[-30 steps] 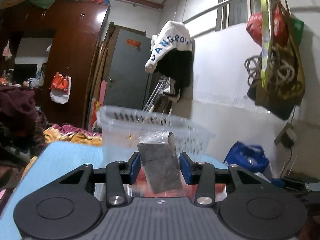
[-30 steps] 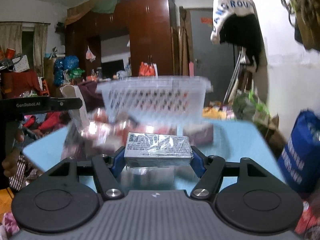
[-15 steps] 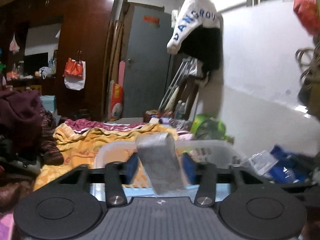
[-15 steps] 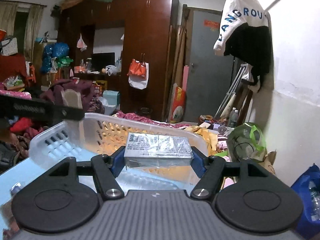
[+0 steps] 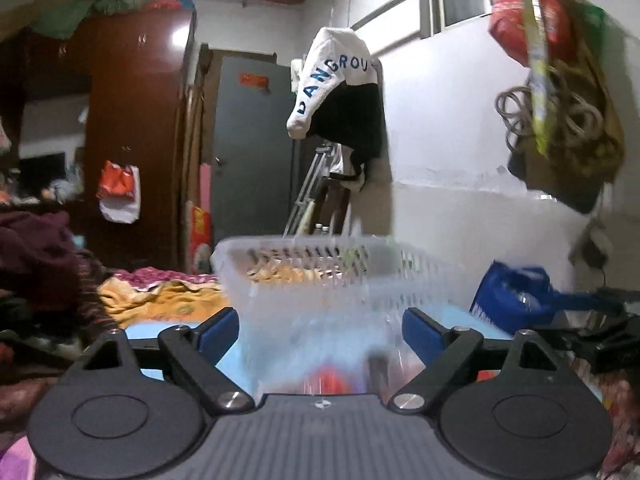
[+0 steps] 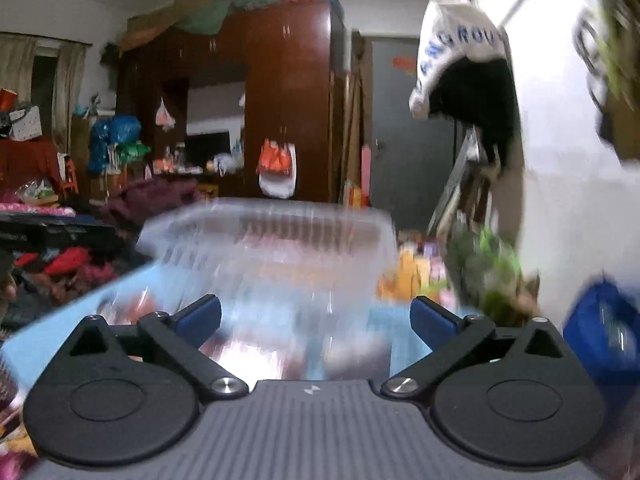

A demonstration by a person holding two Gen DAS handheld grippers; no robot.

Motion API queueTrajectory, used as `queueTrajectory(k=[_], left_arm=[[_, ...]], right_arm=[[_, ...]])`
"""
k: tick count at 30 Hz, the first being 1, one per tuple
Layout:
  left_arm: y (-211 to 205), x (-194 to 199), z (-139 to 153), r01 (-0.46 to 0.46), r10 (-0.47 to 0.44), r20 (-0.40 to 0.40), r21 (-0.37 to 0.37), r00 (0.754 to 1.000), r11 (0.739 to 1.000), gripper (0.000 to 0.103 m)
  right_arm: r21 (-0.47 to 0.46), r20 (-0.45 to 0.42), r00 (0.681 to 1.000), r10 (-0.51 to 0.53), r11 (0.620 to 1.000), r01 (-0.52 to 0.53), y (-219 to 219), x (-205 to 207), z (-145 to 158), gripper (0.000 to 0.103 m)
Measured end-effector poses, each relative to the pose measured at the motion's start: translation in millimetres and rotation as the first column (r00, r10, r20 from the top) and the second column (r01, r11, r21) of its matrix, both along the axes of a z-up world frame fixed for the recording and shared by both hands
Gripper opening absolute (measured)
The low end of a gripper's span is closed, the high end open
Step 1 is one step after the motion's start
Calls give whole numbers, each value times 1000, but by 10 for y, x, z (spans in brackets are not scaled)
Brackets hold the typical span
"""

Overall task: Organize objects
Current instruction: 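Carry both boxes into the white basket and open both tools, then grasp the purple box with the left tool while the right tool grasps the white cylinder package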

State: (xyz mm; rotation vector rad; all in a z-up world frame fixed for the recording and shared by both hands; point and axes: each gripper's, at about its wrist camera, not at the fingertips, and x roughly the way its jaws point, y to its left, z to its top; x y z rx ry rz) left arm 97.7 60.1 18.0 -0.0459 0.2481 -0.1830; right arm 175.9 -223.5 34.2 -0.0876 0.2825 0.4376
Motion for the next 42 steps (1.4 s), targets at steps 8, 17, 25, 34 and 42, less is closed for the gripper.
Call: queueTrajectory(k=[8, 17, 25, 34, 42], left_arm=[[-304, -416, -597, 13, -2, -159, 67, 987, 998, 94], [-349, -403, -826, -2, 10, -174, 43, 985, 999, 88], [-394, -474, -885, 15, -7, -137, 59, 991, 998, 76], [-435, -646, -753, 28, -24, -56, 76, 998, 997, 75], [-377, -713, -644, 43, -43, -19, 42, 999, 998, 75]], right_arm=[[-1, -104, 994, 42, 999, -43, 70, -526, -585, 103], [-4, -135, 991, 6, 1000, -6, 111, -452, -786, 100], [-16, -144, 989, 22, 1000, -25, 144, -468, -858, 75], [-19, -122, 992, 15, 1000, -18, 129, -522, -780, 75], [-29, -65, 998, 4, 1000, -6, 129, -563, -573, 75]])
